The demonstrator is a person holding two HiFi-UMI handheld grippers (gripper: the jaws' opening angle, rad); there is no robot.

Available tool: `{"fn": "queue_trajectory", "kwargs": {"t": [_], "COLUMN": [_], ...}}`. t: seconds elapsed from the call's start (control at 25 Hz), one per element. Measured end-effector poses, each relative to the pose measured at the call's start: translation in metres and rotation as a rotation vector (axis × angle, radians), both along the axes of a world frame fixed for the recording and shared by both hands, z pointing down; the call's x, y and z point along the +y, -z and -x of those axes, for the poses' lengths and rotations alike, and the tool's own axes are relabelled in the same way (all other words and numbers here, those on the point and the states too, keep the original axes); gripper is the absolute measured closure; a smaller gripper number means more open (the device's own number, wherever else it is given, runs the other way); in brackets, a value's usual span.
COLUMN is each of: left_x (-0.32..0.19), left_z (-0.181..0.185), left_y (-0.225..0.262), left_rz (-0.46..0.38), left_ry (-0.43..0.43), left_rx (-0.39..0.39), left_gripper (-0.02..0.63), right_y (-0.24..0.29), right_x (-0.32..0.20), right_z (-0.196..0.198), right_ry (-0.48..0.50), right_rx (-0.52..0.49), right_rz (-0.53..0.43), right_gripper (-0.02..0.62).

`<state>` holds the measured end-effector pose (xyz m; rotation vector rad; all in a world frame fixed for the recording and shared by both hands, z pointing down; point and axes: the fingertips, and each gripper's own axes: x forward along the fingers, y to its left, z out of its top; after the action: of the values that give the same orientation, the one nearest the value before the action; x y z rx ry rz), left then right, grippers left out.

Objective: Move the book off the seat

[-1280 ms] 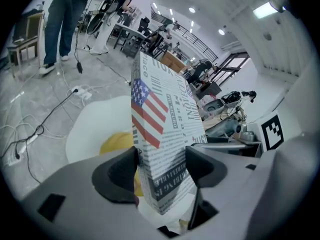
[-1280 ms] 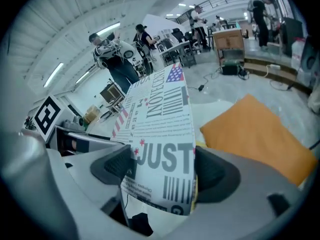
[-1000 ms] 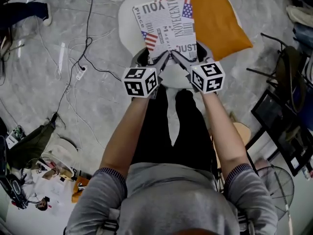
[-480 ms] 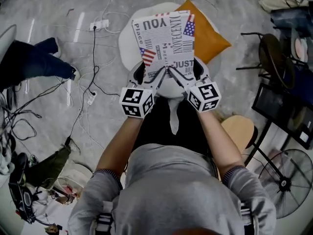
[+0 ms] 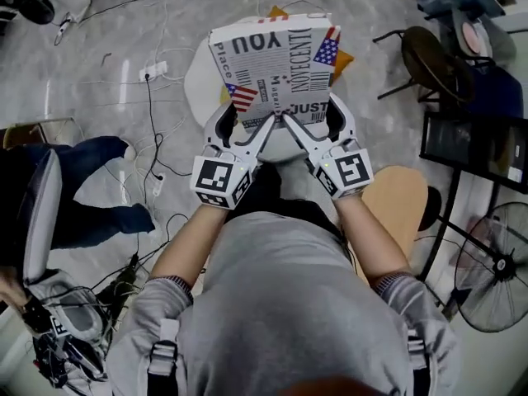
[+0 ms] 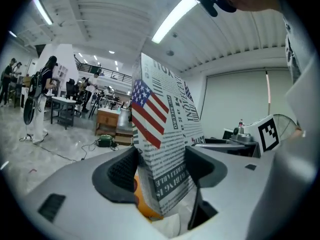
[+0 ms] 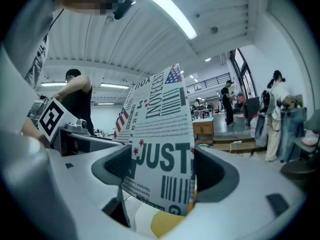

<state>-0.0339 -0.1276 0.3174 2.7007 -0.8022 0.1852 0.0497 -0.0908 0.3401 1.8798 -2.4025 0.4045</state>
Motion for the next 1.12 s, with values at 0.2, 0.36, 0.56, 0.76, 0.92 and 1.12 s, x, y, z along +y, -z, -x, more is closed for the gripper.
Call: {"fn": "queue_trajectory", "kwargs": {"t": [0.2, 0.36, 0.56, 0.76, 0.92, 1.12], "left_x": [0.002, 0.100, 0.184, 0.211, 0.284, 0.342], "left_z": [0.008, -0.049, -0.102, -0.115, -0.170, -0.210], "left_y": [0.040, 0.073, 0.098, 0.123, 0.130, 0.141], "left_rz": [-0.045, -0.112, -0.163, -0.187, -0.212, -0.210], "left_ry": [-0.099, -0.216, -0.338, -0.469, -0.582, -0.722], "left_rx": [0.038, 0.051, 0.085, 0.121, 0.134, 0.163], "left_gripper": [0.281, 0.281, 0.281, 0.281, 0.281, 0.281], "right_y": [0.041, 0.075, 0.100, 0.126, 0.132, 0.145], "right_x": [0.012, 0.119, 0.212, 0.248, 0.327, 0.391], "right_z": [0.010, -0.043, -0.089, -0.093, -0.138, -0.167], "right_ry": [-0.083, -0.174, -0.294, -0.431, -0.543, -0.680], "right_rx": [0.023, 0.053, 0.109, 0.154, 0.169, 0.197], "right_rz": [-0.044, -0.106, -0.153, -0.182, -0.198, -0.194], "right_gripper": [0.222, 0.242, 0.249, 0.250, 0.253, 0.255]}}
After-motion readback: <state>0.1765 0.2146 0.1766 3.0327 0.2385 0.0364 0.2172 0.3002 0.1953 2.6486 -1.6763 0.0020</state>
